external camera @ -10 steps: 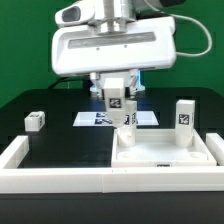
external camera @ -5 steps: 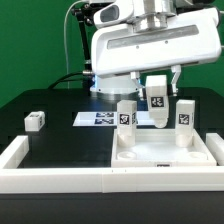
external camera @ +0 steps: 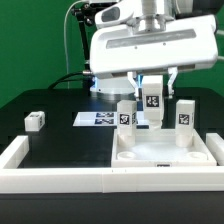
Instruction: Assemble square table
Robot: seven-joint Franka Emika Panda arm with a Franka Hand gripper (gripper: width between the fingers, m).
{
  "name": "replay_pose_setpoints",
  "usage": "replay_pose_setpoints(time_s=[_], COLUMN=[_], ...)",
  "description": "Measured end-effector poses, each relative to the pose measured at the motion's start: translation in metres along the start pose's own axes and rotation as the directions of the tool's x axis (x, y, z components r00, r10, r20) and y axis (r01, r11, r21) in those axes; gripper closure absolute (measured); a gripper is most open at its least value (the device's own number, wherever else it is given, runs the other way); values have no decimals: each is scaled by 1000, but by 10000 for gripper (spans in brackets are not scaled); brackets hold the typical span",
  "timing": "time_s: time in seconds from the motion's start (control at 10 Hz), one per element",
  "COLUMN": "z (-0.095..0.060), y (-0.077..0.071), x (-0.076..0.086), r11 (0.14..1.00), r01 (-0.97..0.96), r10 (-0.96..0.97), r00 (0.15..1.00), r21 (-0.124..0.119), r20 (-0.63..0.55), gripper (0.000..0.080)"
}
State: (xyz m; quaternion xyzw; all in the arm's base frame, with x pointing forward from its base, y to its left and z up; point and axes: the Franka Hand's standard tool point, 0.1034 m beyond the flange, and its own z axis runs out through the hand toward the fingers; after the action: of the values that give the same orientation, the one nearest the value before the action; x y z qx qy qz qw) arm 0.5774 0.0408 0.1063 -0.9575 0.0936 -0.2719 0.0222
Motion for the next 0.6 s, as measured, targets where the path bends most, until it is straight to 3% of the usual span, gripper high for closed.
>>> replay_pose_setpoints(time_s=[0.3, 0.6], z=[11, 22], y=[-12, -41], x=[-1, 0], r11=[1000, 999], r01=[14, 19], r10=[-14, -19], r00=[1000, 1000], r21=[9, 35], r20=[-1, -1], gripper=[512, 512])
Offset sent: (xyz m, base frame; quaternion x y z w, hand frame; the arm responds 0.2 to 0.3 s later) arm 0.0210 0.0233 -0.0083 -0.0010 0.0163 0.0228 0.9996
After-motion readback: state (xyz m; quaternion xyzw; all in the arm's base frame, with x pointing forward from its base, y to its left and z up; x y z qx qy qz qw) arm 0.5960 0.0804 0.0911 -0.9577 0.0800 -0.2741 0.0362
